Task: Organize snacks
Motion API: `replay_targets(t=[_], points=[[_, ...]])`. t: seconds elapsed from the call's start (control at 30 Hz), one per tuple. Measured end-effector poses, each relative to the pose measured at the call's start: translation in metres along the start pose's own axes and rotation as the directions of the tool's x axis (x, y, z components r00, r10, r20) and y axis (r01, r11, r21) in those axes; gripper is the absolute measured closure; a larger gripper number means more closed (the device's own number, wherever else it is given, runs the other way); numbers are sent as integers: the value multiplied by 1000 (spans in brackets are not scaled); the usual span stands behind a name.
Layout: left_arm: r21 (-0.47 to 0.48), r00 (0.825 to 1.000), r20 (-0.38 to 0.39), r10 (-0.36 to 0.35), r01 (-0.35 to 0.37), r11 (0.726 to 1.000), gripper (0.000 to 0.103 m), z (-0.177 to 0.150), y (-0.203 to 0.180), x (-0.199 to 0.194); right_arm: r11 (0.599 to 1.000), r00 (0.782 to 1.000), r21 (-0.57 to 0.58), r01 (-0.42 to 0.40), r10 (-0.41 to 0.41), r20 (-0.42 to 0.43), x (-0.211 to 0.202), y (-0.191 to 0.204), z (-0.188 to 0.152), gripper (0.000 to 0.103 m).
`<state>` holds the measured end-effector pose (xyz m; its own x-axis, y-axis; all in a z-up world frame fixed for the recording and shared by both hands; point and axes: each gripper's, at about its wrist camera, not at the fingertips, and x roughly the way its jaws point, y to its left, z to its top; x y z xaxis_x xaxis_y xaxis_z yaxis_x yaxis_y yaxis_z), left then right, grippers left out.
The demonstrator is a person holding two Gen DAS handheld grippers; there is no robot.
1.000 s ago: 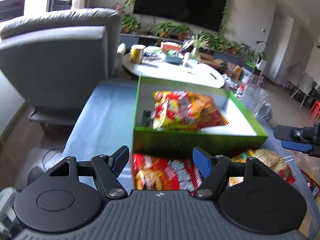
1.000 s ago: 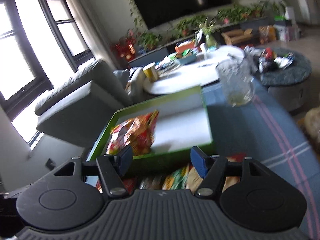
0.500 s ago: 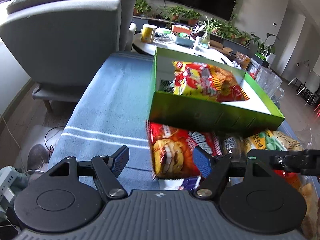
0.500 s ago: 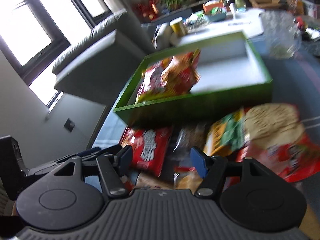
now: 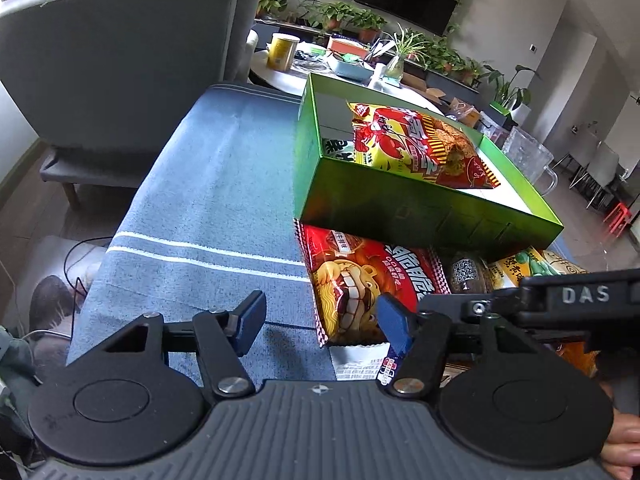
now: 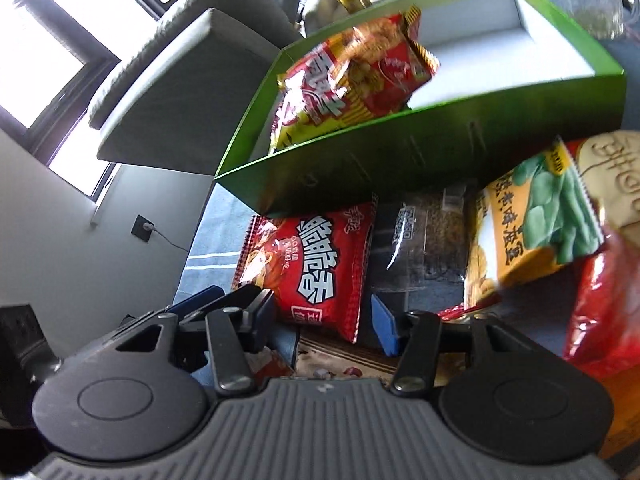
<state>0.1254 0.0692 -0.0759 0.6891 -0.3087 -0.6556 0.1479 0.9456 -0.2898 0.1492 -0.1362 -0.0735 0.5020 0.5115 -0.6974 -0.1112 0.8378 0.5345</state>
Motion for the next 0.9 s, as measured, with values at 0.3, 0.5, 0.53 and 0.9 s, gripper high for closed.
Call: replay_targets(t=[0.3, 0.5, 0.53, 0.9], points=[[-12, 999, 3, -49, 49, 999, 52, 2, 4, 9, 999, 999, 22, 32, -32, 13, 12, 7, 6, 24], [4, 997, 6, -75, 75, 997, 64, 1, -2, -2, 999, 999, -5, 34, -34, 32, 11, 11, 3, 28], [4, 997, 12, -75, 75, 997, 64, 1, -3, -4, 1000, 999, -8, 30, -29, 36, 8, 12, 1, 28], [73, 988, 106, -114, 107, 992, 65, 16, -31, -41, 997, 986, -74, 1, 11, 167, -35, 29, -1, 28]])
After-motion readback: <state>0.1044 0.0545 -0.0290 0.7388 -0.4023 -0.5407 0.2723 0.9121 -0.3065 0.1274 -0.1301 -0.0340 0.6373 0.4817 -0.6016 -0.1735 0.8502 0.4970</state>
